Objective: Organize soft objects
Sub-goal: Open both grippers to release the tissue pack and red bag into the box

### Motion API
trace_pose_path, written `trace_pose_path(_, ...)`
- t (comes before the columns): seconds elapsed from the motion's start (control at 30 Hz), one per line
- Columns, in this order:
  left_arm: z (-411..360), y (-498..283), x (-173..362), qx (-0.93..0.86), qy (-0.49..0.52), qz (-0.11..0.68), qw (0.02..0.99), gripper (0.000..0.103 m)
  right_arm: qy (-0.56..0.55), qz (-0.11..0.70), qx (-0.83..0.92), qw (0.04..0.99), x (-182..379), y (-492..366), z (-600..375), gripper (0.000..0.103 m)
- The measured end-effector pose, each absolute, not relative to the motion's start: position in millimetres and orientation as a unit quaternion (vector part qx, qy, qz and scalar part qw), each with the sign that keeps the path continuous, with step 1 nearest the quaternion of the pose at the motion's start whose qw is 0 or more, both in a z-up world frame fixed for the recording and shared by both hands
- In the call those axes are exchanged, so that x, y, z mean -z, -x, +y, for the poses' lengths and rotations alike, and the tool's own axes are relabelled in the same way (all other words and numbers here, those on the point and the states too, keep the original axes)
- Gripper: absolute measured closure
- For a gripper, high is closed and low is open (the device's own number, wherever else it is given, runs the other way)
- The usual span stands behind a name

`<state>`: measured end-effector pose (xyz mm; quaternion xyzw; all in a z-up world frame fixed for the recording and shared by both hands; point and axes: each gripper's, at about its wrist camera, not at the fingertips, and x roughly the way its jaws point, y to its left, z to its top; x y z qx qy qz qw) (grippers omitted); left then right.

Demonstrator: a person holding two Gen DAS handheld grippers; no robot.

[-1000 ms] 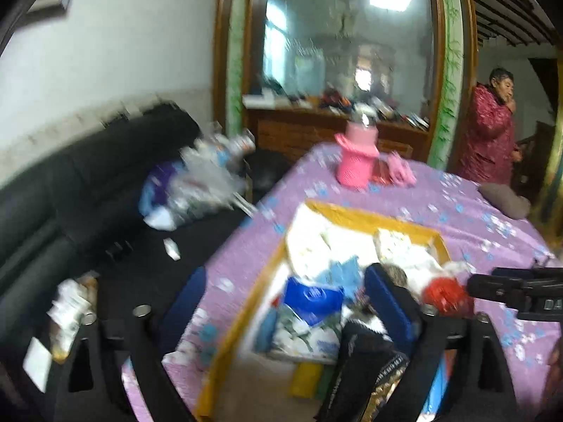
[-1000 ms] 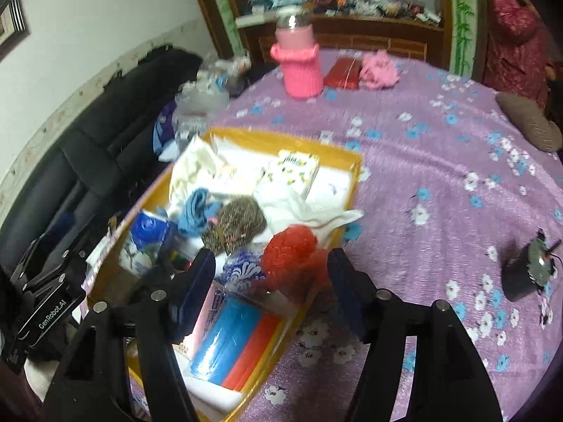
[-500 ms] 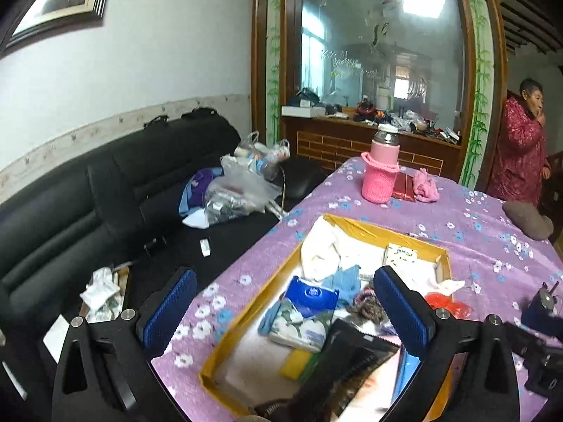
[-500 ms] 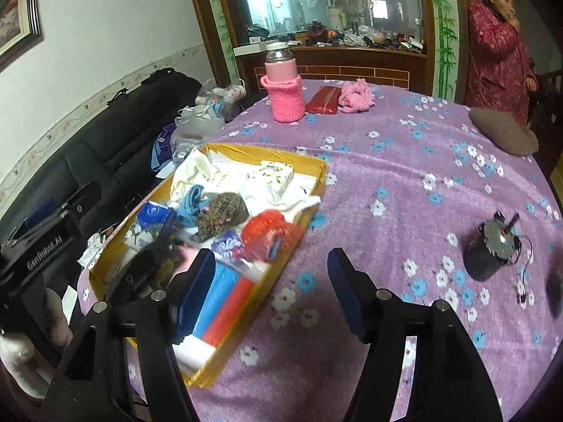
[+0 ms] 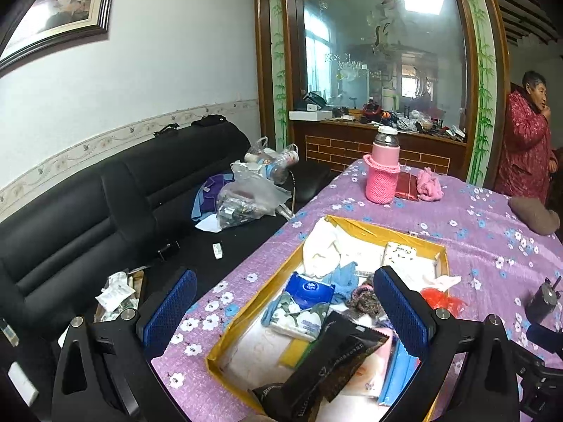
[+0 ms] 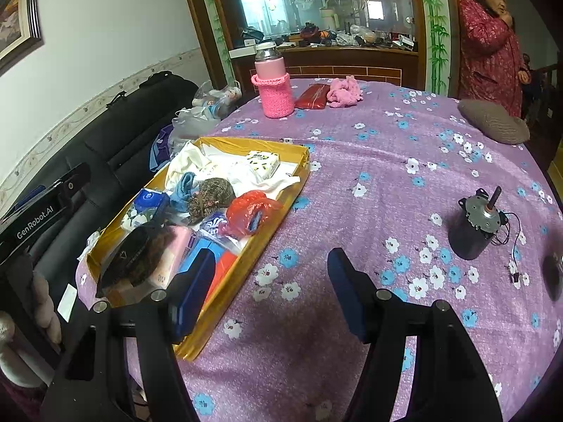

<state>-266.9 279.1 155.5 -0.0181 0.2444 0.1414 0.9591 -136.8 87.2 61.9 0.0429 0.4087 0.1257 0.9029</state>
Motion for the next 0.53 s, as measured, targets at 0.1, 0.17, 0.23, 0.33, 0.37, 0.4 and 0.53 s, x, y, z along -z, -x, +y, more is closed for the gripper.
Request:
trace_pose_path(0.1,279,266,-154,-0.133,0.022,0.254,0.958,0.0,-0.042,0.409,-0.125,0.903,-60,139,87,0.037)
trace_pose_path(0.17,280,265,-154,-0.129,0.026,0.259,0.957,0.0,-0.042,0.411,-0.124,0.902,-59,139,86,0.037)
trace_pose_path(0.23,282,264,-154,-0.125,0.031,0.268,0.955,0.0,-0.045,0.413,-0.124,0.901,-58,139,85,0.037)
trace_pose_path(0.33,284,261,-153,-0.12,0.036,0.278,0.952,0.0,-0.046,0.414,-0.122,0.901,-56,140,83,0.037)
trace_pose_path(0.37,284,260,-154,-0.118,0.037,0.28,0.952,0.0,-0.047,0.415,-0.121,0.901,-55,140,82,0.037)
trace_pose_path(0.4,284,259,-153,-0.109,0.041,0.285,0.952,0.0,-0.048,0.415,-0.12,0.9,-54,140,81,0.037)
trace_pose_path(0.53,282,258,-156,-0.068,0.055,0.297,0.951,0.0,-0.074,0.412,-0.09,0.904,-54,148,48,0.037)
